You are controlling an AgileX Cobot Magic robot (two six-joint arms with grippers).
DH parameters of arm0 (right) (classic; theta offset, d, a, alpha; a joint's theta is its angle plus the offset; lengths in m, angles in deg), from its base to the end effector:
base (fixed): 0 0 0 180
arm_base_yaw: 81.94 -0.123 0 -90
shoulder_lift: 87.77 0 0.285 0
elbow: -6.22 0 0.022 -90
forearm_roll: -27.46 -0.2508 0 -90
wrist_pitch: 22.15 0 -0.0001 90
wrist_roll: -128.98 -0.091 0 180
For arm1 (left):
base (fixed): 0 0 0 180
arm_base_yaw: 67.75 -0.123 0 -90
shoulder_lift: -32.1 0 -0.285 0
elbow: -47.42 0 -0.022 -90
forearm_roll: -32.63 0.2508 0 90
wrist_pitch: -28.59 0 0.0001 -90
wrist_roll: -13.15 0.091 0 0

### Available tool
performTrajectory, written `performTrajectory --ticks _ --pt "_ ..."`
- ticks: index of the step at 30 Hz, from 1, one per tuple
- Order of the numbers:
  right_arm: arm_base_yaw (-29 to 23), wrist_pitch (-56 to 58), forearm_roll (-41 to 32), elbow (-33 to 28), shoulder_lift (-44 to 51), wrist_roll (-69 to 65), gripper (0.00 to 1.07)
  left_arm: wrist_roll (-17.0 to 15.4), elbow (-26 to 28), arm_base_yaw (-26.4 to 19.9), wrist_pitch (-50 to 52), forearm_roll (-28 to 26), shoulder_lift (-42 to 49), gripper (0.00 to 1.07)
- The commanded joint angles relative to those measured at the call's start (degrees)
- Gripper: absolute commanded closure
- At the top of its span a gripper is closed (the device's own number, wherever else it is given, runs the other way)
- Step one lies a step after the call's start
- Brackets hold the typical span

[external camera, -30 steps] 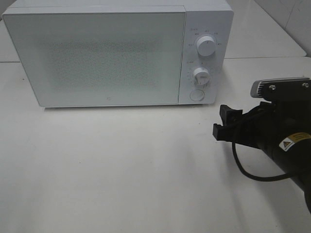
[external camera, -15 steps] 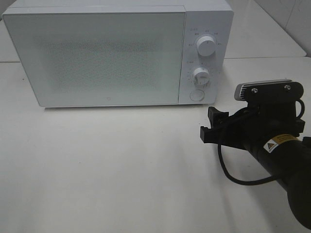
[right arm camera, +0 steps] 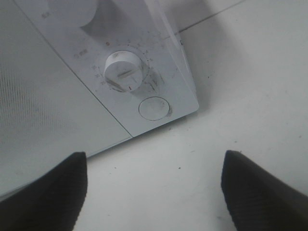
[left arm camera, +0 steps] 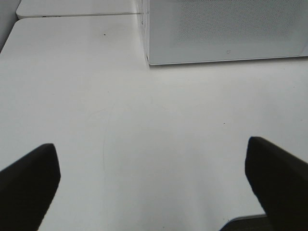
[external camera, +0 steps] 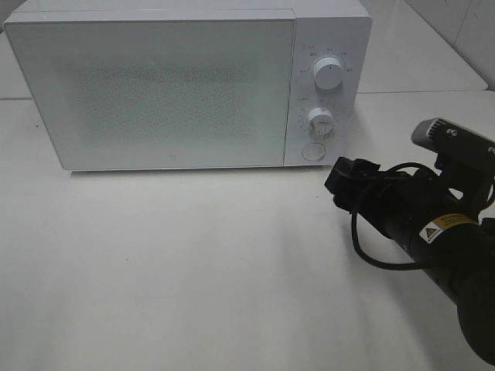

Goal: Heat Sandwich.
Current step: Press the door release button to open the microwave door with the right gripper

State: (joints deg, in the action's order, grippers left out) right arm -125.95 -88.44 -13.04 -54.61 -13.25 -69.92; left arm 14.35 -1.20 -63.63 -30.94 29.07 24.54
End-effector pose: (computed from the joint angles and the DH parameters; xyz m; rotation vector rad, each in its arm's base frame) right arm 0.2008 0.1188 0.1385 0.3407 1.7870 0.4271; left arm -0.0049 -0.0045 0.2789 0.0959 2.0173 -0.1064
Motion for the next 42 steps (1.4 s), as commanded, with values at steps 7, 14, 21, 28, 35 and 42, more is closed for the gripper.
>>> performTrajectory --ticks 7,14,21,28,35,42 --pt "-0.17 -0.52 0.80 0.40 0.06 -38.96 0.34 -0.29 -0.17 -0.17 0.11 -0.52 1.32 0.05" --pt "-0.17 -0.52 0.80 0.40 0.06 -53.74 0.45 -0.29 -0.17 -0.17 0.11 -0.52 1.32 0.05" --pt "-0.17 -0.34 0.57 0.40 0.06 -60.96 0.81 -0.29 -0.17 -0.17 0.11 -0.52 1.32 0.05" --pt "-0.17 0.63 0.06 0.40 0.06 -60.91 1.07 -0.29 -0.17 -0.17 0.11 -0.52 1.32 0.05" --pt "-0.17 1.38 -0.46 0.40 0.06 -61.02 1.07 -0.29 -0.17 -0.17 0.11 -0.52 1.32 0.05" --pt "-0.06 4.93 -0.92 1.26 0.06 -61.02 1.07 -0.29 -0.17 -0.17 0.11 -0.52 1.32 0.05"
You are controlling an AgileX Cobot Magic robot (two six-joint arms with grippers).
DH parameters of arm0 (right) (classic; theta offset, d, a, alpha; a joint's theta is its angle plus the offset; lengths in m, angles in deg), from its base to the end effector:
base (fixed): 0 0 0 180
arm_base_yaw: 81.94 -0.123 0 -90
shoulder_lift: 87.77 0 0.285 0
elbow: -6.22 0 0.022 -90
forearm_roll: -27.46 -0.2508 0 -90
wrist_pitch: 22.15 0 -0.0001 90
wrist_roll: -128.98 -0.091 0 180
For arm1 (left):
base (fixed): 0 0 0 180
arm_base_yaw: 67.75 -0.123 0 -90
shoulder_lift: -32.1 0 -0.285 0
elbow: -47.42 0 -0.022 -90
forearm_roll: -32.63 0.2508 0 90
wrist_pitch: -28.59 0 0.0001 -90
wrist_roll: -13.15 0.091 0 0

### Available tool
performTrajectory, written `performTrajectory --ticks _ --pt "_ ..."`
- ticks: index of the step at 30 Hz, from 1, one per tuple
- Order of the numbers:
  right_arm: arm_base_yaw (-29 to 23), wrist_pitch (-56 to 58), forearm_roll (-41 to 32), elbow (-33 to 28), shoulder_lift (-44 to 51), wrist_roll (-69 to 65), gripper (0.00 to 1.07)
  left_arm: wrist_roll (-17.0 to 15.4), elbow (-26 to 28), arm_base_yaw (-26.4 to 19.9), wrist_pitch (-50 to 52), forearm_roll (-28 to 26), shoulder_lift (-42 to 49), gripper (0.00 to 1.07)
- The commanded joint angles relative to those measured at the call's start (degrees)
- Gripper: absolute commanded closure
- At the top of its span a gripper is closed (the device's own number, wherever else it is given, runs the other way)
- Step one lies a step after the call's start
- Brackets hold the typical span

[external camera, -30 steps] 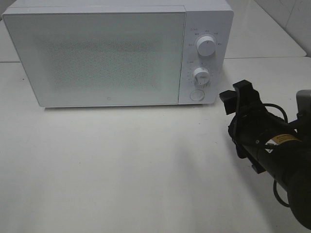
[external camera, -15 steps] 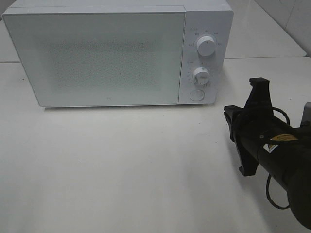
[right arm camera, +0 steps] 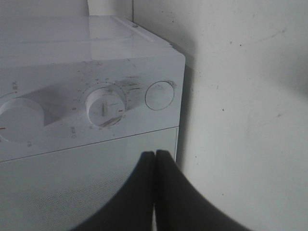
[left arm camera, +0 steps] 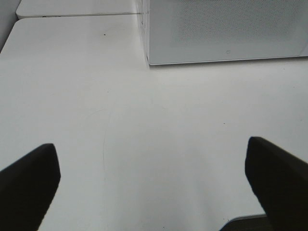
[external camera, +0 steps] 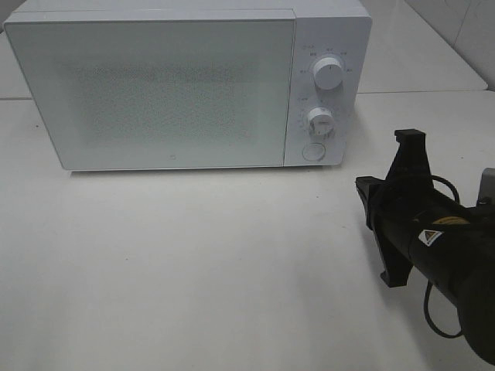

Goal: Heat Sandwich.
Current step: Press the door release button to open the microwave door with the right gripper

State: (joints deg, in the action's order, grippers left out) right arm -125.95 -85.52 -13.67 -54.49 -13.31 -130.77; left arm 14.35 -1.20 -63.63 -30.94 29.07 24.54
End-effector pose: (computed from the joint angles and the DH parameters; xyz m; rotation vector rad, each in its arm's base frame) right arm 0.2001 0.1189 0.1340 1.3329 1.5117 1.1237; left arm -0.0049 -0.0045 0.2789 0.0959 2.0173 -0.1064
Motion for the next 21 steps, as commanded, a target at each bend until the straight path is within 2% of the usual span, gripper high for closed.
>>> performTrajectory --ticks 1,8,12,21 --pt "-0.06 2.86 -0.29 1.72 0.11 -0.17 1.07 -0.29 -0.17 -0.17 0.11 -0.52 1.32 0.05" --pt "1.49 7.10 1.20 6.76 -2.98 0.40 1.07 -0.29 -0.17 -0.17 0.11 -0.52 1.32 0.05" --pt "3.84 7.68 3.78 9.45 -5.27 0.00 1.07 -0.29 -0.17 -0.11 0.11 -0.52 1.32 0.05" --pt "10.20 17.19 9.34 15.70 -5.84 1.83 1.07 -0.29 -0.17 -0.11 0.11 -0.52 1.32 0.05"
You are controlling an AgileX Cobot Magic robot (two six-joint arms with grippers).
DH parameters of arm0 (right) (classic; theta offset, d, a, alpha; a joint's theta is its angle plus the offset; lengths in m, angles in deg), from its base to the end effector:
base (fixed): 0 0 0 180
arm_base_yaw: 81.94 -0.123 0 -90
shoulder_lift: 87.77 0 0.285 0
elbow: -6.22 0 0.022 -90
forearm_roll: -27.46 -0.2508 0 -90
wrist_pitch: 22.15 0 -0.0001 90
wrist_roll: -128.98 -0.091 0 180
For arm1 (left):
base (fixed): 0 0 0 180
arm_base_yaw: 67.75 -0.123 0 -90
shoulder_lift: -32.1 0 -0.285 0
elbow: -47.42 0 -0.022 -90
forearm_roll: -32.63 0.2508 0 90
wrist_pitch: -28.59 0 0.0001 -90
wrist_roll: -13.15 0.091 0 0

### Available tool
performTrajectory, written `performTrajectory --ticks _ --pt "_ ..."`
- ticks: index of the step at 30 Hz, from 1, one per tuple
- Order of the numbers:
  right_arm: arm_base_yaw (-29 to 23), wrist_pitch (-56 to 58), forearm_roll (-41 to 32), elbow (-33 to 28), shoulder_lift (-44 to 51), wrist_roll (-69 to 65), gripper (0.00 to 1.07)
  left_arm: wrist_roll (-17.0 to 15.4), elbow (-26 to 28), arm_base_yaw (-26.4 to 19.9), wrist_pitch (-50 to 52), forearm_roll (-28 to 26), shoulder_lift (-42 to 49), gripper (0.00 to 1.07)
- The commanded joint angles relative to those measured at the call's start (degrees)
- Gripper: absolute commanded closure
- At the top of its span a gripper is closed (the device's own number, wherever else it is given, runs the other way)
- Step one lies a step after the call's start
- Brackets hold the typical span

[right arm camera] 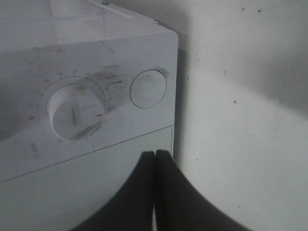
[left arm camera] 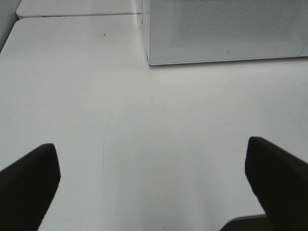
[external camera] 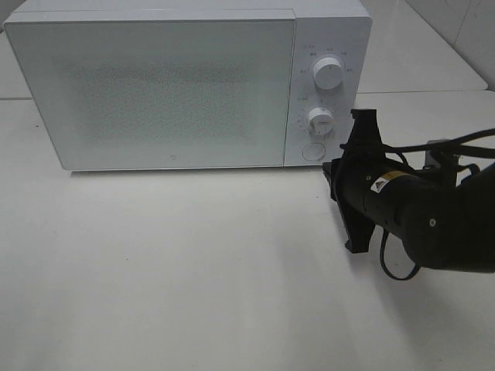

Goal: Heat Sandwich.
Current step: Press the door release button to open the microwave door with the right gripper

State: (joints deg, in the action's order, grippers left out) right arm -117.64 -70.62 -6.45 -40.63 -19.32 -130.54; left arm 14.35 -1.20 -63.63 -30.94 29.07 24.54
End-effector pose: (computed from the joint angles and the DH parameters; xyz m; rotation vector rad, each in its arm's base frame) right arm 0.2595 0.1397 0.1276 1.4377 1.6070 1.1064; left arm -0.0049 -0.0045 0.2789 0.0959 2.0173 -0.1064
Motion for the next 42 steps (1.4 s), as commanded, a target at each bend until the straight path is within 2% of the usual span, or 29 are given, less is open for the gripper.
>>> performTrajectory --ticks 1,6,25,42 --pt "3.27 4.07 2.92 3.15 0.17 2.46 1.07 -0.29 -0.17 -0.11 0.11 -0.52 1.32 0.05" --pt "5.04 4.76 4.47 5.90 -2.01 2.92 1.07 -0.29 -0.17 -0.11 0.11 -0.52 1.32 0.05" --pt "6.76 5.21 5.04 16.39 -12.66 1.09 1.07 -0.29 -0.17 -0.11 0.11 -0.52 1.32 0.05" --pt "7.68 2.98 2.06 19.77 -16.50 2.46 1.07 -0.29 -0.17 -0.11 0.11 -0.46 1.32 0.05"
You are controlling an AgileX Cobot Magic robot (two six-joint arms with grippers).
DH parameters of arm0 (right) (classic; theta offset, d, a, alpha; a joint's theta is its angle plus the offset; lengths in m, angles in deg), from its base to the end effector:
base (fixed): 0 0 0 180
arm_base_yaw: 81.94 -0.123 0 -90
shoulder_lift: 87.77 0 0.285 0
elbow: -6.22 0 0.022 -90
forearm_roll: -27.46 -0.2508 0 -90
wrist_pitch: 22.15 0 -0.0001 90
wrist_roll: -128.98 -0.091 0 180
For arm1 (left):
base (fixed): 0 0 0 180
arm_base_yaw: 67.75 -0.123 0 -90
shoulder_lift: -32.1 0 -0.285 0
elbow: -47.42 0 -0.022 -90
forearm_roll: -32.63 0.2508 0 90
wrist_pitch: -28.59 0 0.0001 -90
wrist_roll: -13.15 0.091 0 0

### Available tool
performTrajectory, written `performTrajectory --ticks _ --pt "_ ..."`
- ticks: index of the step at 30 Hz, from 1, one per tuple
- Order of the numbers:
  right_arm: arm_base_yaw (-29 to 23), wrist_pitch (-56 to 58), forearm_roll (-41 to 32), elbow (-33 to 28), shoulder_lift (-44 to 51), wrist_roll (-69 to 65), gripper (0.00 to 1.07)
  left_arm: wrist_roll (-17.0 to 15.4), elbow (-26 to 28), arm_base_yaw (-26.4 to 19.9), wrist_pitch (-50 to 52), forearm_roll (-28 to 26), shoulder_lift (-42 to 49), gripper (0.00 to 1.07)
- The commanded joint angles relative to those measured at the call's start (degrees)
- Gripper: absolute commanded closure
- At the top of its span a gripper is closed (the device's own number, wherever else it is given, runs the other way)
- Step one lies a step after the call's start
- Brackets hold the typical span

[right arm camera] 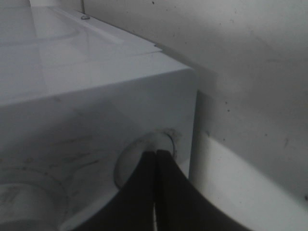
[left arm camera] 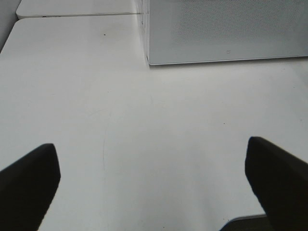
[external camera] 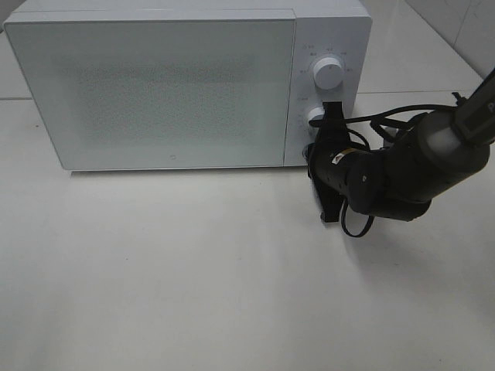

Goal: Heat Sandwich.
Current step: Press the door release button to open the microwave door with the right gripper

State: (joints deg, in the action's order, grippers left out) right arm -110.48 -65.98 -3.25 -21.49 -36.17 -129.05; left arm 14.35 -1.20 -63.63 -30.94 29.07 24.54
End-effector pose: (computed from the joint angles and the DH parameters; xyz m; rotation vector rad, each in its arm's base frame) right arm 0.3446 0.1508 0.0878 1.4761 1.5949 1.0406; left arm -0.0049 -0.0045 0.2789 0.0959 2.0173 -0.1064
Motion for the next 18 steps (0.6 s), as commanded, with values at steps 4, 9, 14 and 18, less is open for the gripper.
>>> performTrajectory --ticks 4,9,14,18 --pt "0.52 -5.16 -1.09 0.63 0.11 0.97 1.07 -0.29 -0.17 -0.11 0.11 -0.46 1.32 0.05" --pt "0.52 -7.62 -1.15 1.20 -0.17 0.92 1.07 -0.29 -0.17 -0.11 0.11 -0.46 1.32 0.05" --pt "0.52 -8.88 -0.69 3.27 -1.15 0.92 1.07 -0.29 -0.17 -0.11 0.11 -0.46 1.32 0.05" --pt "0.52 -16.56 -1.43 3.95 -1.83 0.97 1.07 -0.29 -0.17 -0.11 0.11 -0.46 1.32 0.05"
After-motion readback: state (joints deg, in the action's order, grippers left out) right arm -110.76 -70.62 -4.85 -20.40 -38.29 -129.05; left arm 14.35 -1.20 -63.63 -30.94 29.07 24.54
